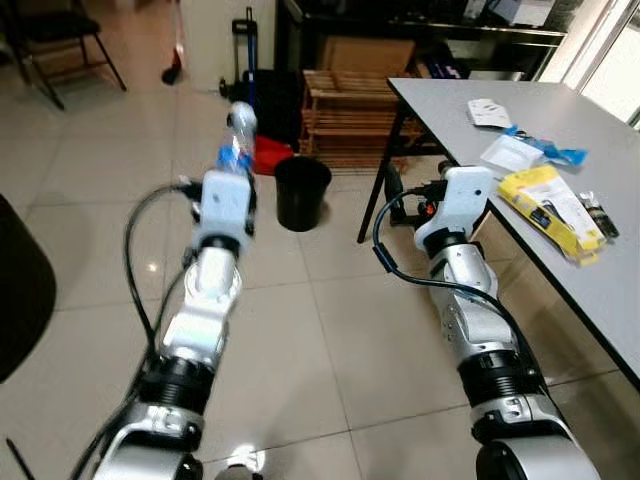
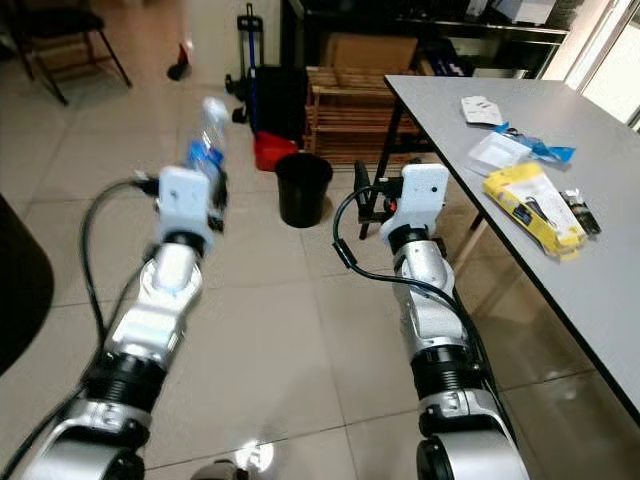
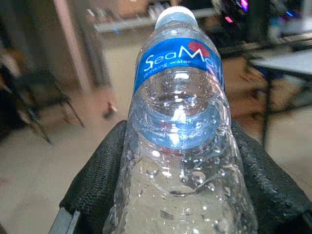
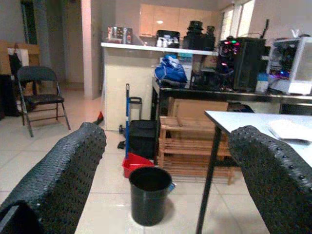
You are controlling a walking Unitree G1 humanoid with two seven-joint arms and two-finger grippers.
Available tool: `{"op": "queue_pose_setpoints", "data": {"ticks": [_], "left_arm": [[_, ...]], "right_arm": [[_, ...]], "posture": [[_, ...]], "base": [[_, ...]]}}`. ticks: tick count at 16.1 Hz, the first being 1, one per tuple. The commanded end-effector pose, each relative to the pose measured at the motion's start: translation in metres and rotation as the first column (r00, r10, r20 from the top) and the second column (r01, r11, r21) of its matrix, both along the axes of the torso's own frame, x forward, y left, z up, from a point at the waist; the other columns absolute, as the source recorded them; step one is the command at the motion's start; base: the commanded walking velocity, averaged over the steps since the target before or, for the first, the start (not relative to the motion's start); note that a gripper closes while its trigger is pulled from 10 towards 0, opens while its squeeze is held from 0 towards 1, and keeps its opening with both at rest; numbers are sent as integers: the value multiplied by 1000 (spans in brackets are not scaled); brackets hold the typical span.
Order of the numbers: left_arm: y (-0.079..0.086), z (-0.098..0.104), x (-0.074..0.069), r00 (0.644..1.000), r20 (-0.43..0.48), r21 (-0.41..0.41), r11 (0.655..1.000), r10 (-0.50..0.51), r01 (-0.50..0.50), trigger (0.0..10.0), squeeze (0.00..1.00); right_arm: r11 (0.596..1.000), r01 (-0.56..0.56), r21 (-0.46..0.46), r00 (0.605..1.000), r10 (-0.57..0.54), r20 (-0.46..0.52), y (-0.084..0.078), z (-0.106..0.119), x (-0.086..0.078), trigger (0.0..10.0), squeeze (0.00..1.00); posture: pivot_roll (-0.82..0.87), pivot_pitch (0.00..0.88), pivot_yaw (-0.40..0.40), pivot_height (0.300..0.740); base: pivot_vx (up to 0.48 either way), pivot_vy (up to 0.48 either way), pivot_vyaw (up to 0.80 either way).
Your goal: Picking trash to rubbish bin
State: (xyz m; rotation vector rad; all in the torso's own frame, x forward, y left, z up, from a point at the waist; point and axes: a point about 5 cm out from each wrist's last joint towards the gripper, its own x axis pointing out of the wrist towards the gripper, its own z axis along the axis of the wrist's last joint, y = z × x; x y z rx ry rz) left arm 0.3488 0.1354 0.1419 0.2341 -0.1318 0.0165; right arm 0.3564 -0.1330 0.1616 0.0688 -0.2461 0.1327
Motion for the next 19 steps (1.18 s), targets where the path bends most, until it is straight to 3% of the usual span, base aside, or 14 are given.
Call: {"op": "queue_pose_setpoints", "data": {"ticks": [1,5,8,10,11,13,15,16,19], "left_arm": [[-3,-16,-4,998,-51,-32,999,-23,21,10000,0],[2,-36,-7,992,-129,-97,995,2,-14,10000,0],[1,-81,-19,948,-314,-34,998,-60,52,10000,0],[9,-101,-30,920,-388,11,998,-57,66,10000,0],[13,-107,-32,910,-411,12,998,-47,58,10000,0],[28,-137,-51,840,-542,43,999,0,28,10000,0],[34,-155,-67,788,-615,72,997,28,21,10000,0],[36,-166,-77,754,-656,77,997,39,15,10000,0],[39,-188,-104,666,-744,82,997,56,9,10000,0]], "right_arm": [[999,37,7,999,-36,-36,-13,-9,-2,10000,0],[999,38,36,998,-36,-52,-18,-13,-2,10000,0],[999,14,-29,969,-20,-244,-19,-61,-9,10000,0],[998,11,-55,918,-32,-396,-25,-98,-22,10000,0],[998,1,-60,902,-27,-430,-25,-107,-26,10000,0],[995,-50,-89,809,-12,-588,-24,-147,-51,10000,0],[991,-76,-107,723,-19,-691,-25,-173,-71,10000,0],[991,-77,-114,660,-35,-750,-26,-187,-85,10000,0],[995,-49,-84,541,-45,-840,-30,-212,-115,10000,0]], "posture": [[-36,36,-113,740],[-36,39,-124,740],[-37,34,-126,740],[-38,34,-124,740],[-36,32,-126,740],[-34,32,-126,740],[-35,30,-124,740],[-31,31,-127,740],[-27,32,-130,740]], "base": [[0,0,0],[0,0,0],[0,0,0],[0,0,0],[0,0,0],[0,0,0],[0,0,0],[247,0,0],[261,0,0]]}}
